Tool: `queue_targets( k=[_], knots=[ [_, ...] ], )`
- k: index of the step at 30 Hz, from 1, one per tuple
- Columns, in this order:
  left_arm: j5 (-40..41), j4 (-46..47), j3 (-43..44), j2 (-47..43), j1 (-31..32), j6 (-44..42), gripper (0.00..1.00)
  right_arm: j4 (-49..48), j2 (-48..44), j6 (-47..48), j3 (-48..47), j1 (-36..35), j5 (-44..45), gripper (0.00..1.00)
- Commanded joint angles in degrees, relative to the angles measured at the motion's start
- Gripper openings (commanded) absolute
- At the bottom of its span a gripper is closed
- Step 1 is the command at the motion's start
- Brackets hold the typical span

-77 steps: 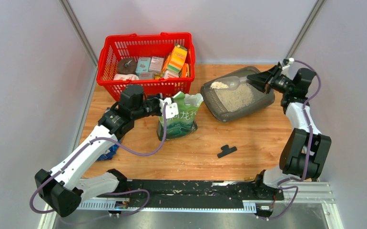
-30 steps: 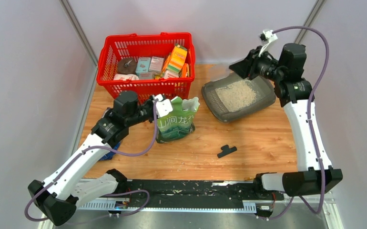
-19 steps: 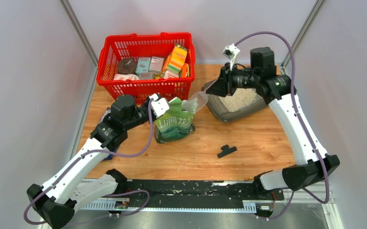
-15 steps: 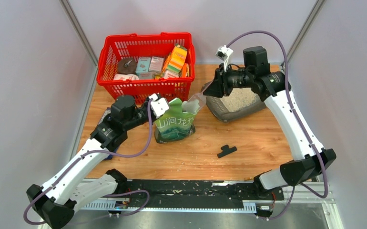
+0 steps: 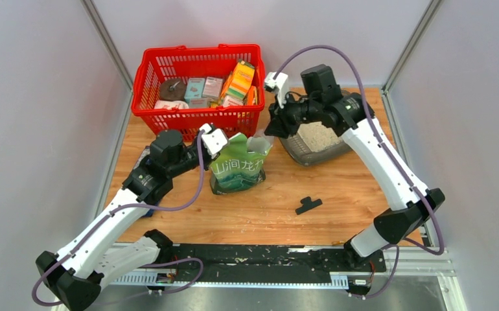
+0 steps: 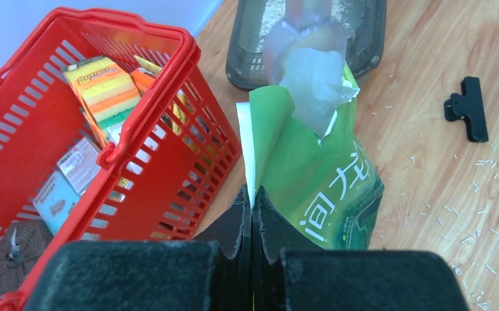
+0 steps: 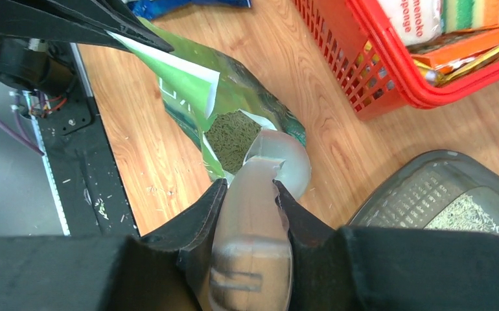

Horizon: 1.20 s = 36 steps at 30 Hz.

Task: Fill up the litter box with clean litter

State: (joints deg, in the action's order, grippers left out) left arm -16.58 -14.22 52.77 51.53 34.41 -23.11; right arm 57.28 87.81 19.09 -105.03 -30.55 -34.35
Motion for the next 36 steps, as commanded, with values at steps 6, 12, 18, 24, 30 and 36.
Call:
queue_targets(
  k=[6,12,18,24,30,36],
  knots=[
    [2.9,13.0,4.3,-3.5,0.1,8.8,0.0,-8.5,-2.0,-18.7,7.6,-6.9,29.2,0.0],
    [4.5,16.1,6.3,-2.4,0.1,10.6,0.0,-11.4,-0.5,-24.9,6.1,-8.5,38.6,0.0],
    [4.4,18.4,6.6,-1.8,0.1,10.5,0.0,-8.7,4.6,-22.4,7.4,-9.4,38.2,0.0],
    [4.0,19.3,4.0,-2.7,0.1,11.5,0.0,-8.1,5.8,-21.4,14.6,-11.5,40.1,0.0],
    [4.3,20.5,2.8,-2.7,0.1,12.4,0.0,-8.9,9.3,-22.9,19.8,-12.5,38.7,0.0],
    [3.5,19.3,4.0,-2.1,0.1,12.4,0.0,-5.3,10.7,-25.8,8.5,-12.0,27.2,0.0]
  ],
)
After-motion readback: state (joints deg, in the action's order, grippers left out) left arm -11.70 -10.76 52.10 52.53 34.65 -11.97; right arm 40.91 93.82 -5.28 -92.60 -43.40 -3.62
